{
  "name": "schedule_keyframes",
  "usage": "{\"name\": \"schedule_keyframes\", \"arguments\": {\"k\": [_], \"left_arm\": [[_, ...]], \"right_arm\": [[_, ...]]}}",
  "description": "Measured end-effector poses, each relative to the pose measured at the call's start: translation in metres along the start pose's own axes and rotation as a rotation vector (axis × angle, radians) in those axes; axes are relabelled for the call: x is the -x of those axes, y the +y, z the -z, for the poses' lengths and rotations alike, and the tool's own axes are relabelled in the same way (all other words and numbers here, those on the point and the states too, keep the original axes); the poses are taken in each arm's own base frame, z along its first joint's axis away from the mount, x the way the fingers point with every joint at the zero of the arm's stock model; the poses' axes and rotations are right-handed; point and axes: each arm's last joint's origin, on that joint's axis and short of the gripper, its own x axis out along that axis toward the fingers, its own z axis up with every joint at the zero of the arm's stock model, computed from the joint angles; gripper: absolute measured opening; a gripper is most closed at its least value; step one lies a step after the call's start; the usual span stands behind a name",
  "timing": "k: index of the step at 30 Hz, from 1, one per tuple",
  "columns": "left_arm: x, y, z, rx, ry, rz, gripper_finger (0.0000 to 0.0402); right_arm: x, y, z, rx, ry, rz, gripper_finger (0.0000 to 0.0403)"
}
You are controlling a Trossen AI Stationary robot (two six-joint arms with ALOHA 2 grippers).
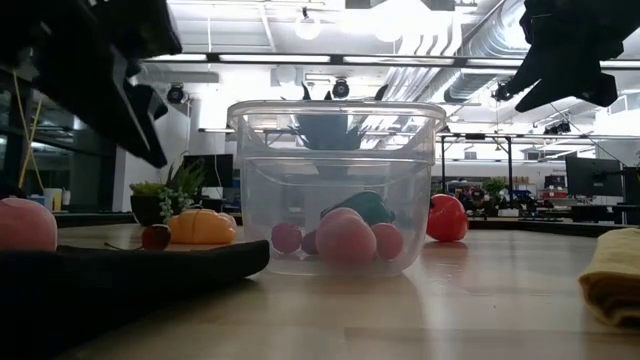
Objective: Pick and placing Produce into tupperware
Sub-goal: Put the cherry into the transparent container
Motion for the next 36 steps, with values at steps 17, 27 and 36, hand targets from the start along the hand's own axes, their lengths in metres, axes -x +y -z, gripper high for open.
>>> {"name": "schedule_keyframes", "arguments": {"k": [17,27,36], "left_arm": [[-0.016,0.008,0.023,0.047,-0.086,0.045,0.019],[-0.028,0.007,0.031,-0.018,-0.049,0.071,0.0189],[-0.049,-0.005,0.026,-0.03,-0.04,0.099,0.0189]], "right_arm": [[0.0,0.0,0.0,-0.022,-0.004,-0.001,0.0141],[0.0,0.0,0.0,-0.029,-0.006,0.0,0.0141],[0.0,0.0,0.0,-0.04,-0.007,0.0,0.0141]]}}
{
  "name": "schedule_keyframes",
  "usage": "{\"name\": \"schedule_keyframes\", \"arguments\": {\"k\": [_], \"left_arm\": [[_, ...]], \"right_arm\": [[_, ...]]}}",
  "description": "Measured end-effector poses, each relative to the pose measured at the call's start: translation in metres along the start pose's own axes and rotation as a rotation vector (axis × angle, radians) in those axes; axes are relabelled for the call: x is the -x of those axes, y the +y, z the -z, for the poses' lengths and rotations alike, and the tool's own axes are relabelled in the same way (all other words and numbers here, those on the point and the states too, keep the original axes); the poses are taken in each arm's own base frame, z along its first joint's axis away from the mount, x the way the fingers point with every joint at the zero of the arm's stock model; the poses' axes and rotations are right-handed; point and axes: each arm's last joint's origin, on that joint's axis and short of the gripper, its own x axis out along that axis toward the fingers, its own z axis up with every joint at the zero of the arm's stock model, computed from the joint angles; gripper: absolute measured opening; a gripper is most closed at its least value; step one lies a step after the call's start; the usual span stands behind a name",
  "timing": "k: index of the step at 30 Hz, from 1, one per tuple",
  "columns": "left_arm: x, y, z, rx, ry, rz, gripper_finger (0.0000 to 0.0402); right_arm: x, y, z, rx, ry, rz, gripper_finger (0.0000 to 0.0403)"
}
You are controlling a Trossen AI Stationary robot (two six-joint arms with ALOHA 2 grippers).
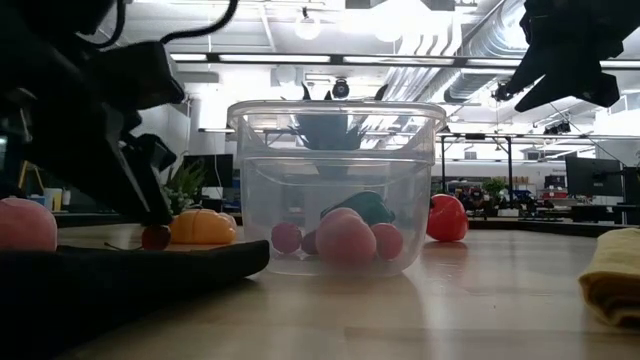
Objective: Pick and placing Produce into tupperware
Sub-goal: Put the cherry into the transparent container
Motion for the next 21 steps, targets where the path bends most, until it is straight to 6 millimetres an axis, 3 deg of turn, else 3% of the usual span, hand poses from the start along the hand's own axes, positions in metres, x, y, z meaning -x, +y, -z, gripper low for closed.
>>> {"name": "schedule_keyframes", "arguments": {"k": [21], "left_arm": [[-0.0068,0.0007,0.0037,0.019,0.023,-0.034,0.0189]], "right_arm": [[0.0,0.0,0.0,0.001,-0.001,0.0,0.0141]]}}
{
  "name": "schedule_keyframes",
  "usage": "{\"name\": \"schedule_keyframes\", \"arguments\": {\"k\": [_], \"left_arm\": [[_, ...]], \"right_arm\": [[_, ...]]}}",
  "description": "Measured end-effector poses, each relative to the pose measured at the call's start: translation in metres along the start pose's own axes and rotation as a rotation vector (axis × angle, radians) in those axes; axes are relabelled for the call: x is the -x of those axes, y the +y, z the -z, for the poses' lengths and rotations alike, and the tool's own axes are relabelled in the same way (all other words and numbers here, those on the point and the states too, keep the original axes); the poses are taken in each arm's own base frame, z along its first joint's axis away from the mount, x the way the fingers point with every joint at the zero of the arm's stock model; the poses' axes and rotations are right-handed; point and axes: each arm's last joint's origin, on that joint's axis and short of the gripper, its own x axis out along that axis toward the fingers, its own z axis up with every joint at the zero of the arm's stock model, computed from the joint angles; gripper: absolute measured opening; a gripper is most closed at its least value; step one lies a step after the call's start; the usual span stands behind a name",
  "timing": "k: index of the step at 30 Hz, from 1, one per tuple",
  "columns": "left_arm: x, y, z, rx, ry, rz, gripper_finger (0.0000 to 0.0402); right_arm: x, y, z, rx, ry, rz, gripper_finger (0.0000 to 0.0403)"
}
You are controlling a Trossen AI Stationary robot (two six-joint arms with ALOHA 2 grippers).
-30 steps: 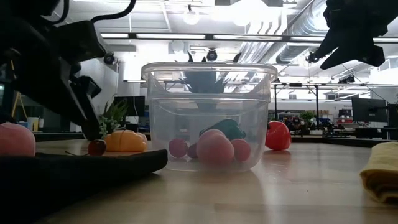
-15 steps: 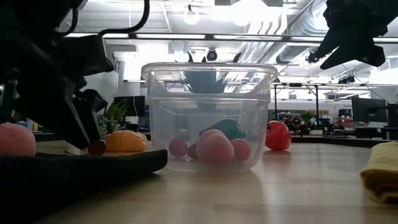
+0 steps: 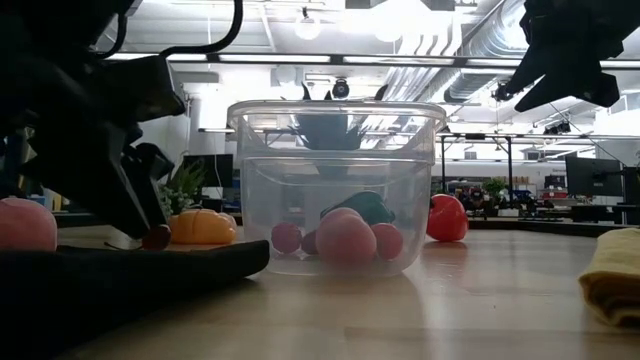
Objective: Pick and placing Produce into tupperware
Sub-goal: Put the cherry into the transparent container
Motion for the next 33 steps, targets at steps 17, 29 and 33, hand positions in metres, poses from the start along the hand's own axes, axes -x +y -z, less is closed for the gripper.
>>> {"name": "schedule_keyframes", "arguments": {"k": [17,29,33], "left_arm": [[0.0,0.0005,-0.0003,-0.001,-0.01,-0.019,0.0188],[0.0001,0.0006,-0.0003,-0.028,-0.01,-0.021,0.0188],[0.0001,0.0006,-0.0003,-0.036,-0.01,-0.021,0.0188]], "right_arm": [[0.0,0.0,0.0,0.003,-0.001,0.001,0.0141],[0.0,-0.0003,-0.0007,0.009,-0.024,0.01,0.0141],[0.0,-0.0003,-0.0007,0.011,-0.023,0.01,0.0141]]}}
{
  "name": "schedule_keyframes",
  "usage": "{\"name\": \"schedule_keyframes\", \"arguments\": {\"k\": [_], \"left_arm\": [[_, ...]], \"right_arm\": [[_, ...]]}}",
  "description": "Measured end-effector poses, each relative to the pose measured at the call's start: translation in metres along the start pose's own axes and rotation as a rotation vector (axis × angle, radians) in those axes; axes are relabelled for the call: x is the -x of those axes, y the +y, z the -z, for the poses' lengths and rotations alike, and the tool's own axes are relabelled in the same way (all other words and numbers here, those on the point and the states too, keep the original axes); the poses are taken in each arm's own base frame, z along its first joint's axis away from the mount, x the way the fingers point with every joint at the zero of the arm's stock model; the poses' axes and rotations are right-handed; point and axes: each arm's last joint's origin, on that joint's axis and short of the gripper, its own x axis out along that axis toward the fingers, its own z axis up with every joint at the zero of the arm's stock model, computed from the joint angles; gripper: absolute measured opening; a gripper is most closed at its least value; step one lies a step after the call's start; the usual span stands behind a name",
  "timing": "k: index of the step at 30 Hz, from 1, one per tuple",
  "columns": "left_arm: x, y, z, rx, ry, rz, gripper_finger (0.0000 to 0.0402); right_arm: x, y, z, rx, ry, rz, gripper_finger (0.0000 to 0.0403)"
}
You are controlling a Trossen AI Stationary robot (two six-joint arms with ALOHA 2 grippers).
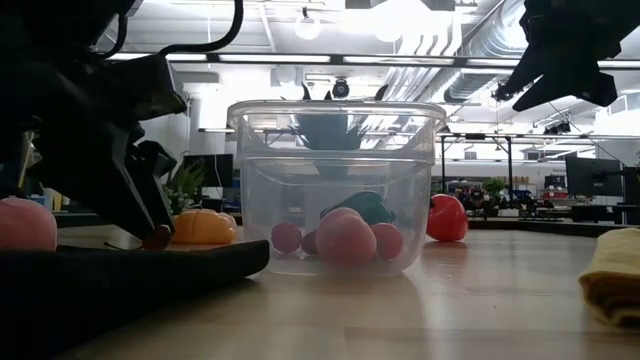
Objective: Pick and placing Produce into tupperware
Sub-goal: Put the cherry into the transparent container
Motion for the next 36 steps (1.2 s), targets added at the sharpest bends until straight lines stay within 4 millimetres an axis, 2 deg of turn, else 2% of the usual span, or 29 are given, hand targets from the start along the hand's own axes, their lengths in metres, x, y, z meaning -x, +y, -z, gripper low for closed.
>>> {"name": "schedule_keyframes", "arguments": {"k": [7,27,31,36], "left_arm": [[-0.004,0.0003,0.0039,-0.037,0.03,0.002,0.0188],[-0.0069,-0.001,0.0038,0.028,0.026,0.015,0.0188],[-0.0069,-0.0009,0.0038,0.028,0.026,0.015,0.0171],[-0.0071,-0.0008,0.004,0.029,0.026,0.014,0.0131]], "right_arm": [[0.0,-0.0001,-0.0002,0.003,-0.005,0.002,0.0141],[0.0001,-0.0004,-0.0004,0.005,-0.015,0.008,0.0141],[0.0001,-0.0004,-0.0004,0.005,-0.015,0.008,0.0141],[0.0001,-0.0004,-0.0004,0.005,-0.015,0.008,0.0141]]}}
